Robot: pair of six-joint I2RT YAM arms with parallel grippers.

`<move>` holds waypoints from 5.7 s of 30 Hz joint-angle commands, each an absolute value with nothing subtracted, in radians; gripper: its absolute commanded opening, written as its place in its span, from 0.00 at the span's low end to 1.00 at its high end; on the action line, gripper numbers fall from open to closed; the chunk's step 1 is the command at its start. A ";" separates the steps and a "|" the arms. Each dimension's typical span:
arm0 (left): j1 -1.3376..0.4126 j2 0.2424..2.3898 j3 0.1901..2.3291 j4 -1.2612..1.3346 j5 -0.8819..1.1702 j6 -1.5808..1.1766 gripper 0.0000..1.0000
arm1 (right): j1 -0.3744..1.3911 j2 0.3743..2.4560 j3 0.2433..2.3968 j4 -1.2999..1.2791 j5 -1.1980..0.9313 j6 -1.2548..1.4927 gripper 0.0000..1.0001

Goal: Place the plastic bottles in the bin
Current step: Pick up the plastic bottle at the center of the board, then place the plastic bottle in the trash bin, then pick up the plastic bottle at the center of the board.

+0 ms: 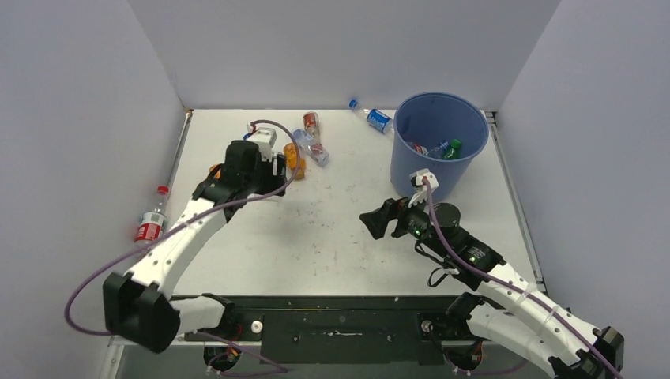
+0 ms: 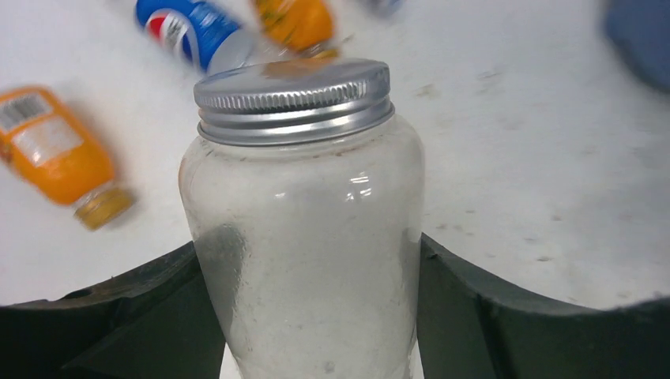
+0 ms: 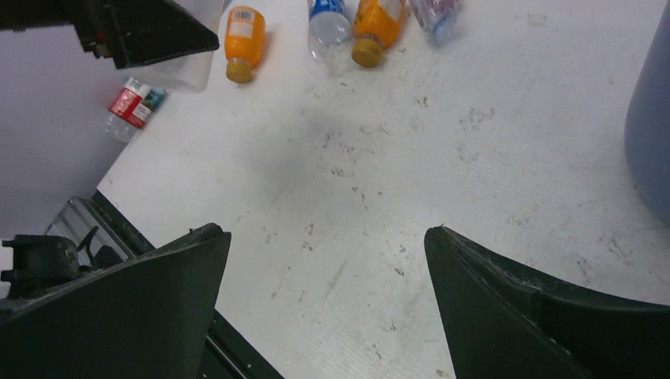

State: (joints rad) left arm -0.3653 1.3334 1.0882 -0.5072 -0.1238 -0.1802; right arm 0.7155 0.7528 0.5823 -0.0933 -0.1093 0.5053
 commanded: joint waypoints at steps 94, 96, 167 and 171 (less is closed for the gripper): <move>-0.692 0.531 0.475 0.359 -0.251 -0.126 0.96 | 0.522 1.056 1.305 0.151 0.892 0.096 0.05; -0.692 0.531 0.479 0.337 -0.330 -0.126 0.96 | 0.410 1.096 1.327 0.137 0.808 0.183 0.05; -0.161 1.044 0.870 -0.308 -0.316 -0.495 0.96 | 0.909 1.072 0.748 0.122 0.097 0.435 0.99; -0.082 1.204 0.930 -0.321 -0.316 -0.540 0.96 | 0.928 1.080 0.662 0.183 0.082 0.476 0.99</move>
State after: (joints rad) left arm -0.1356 1.0901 0.8520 -0.2520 -0.3969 -0.4438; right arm 0.9108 1.0904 0.7029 0.0380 0.1013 0.4244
